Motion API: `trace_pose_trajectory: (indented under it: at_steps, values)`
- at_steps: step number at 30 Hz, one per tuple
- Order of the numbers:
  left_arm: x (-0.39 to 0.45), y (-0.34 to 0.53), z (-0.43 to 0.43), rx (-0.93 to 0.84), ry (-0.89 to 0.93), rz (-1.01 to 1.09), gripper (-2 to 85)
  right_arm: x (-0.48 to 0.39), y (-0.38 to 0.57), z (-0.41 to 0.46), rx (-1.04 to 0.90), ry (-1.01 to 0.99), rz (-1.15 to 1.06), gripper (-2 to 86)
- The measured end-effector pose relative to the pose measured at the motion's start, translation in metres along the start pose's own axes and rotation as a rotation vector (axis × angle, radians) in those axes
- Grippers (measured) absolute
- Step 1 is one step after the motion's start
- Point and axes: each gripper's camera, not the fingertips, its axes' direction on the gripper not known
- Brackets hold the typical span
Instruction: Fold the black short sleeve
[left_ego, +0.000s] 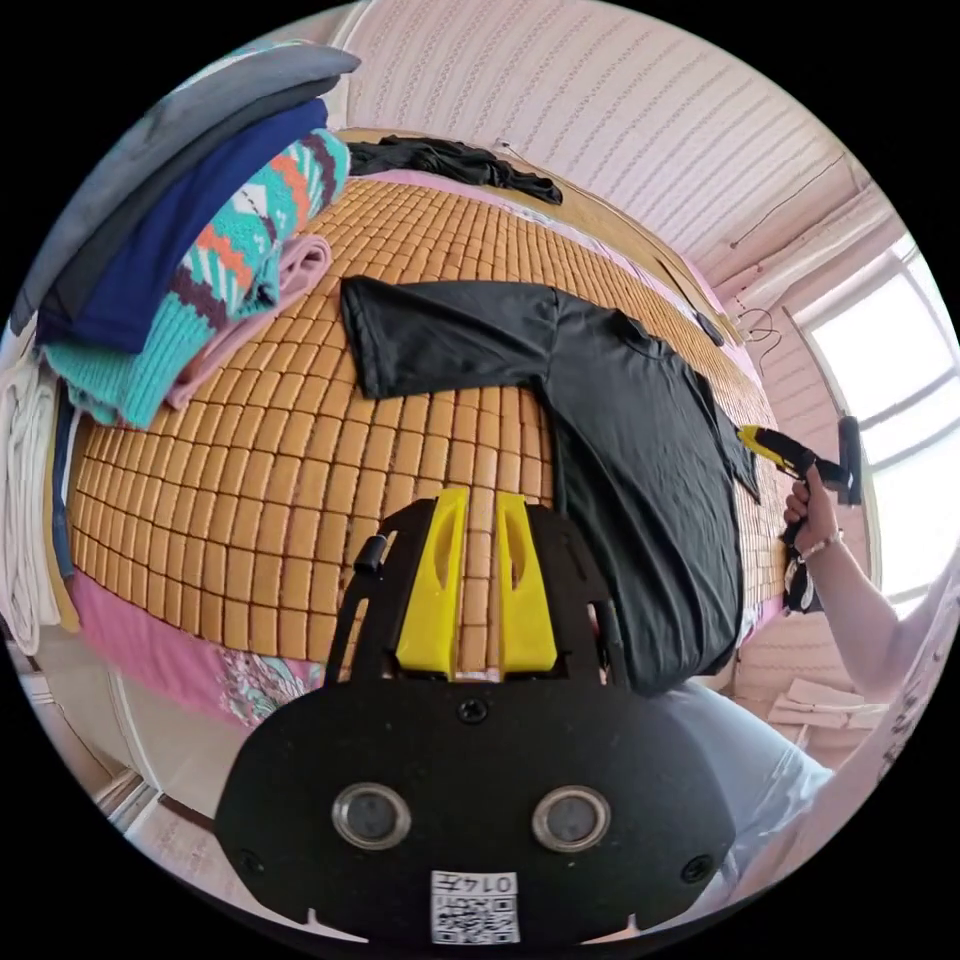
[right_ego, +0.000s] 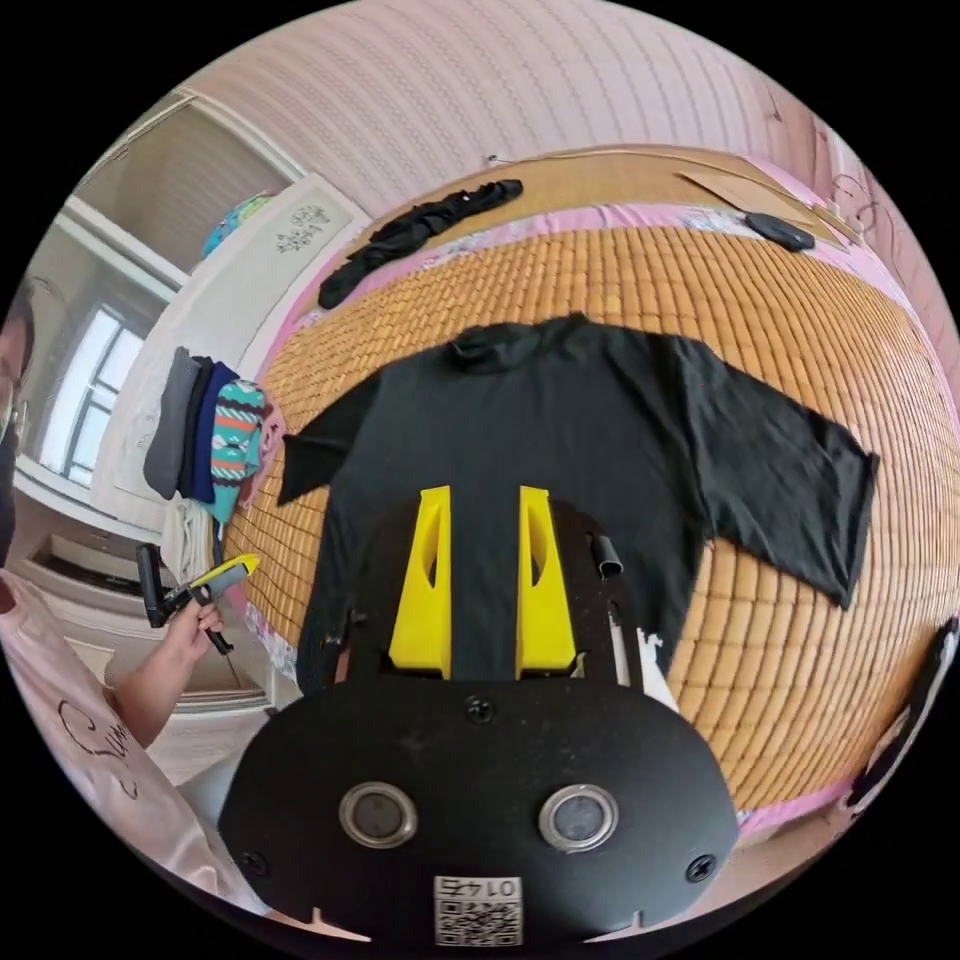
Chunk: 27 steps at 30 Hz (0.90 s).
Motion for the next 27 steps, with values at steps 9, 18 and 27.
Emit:
trace_pose_trajectory:
  at_steps: [9, 18, 27]
  values:
    - [0.082, 0.056, 0.039, -0.321, -0.035, 0.230, 8.8, 0.013, 0.147, -0.052, -0.336, 0.129, 0.040, 13.2]
    - [0.121, 0.098, 0.053, -0.264, -0.173, 0.404, -0.5, -0.032, 0.201, -0.068, -0.350, 0.229, 0.005, 2.1]
    - [0.149, 0.125, 0.028, -0.191, -0.216, 0.401, 0.3, -0.109, 0.231, -0.185, -0.189, 0.377, -0.050, 6.1]
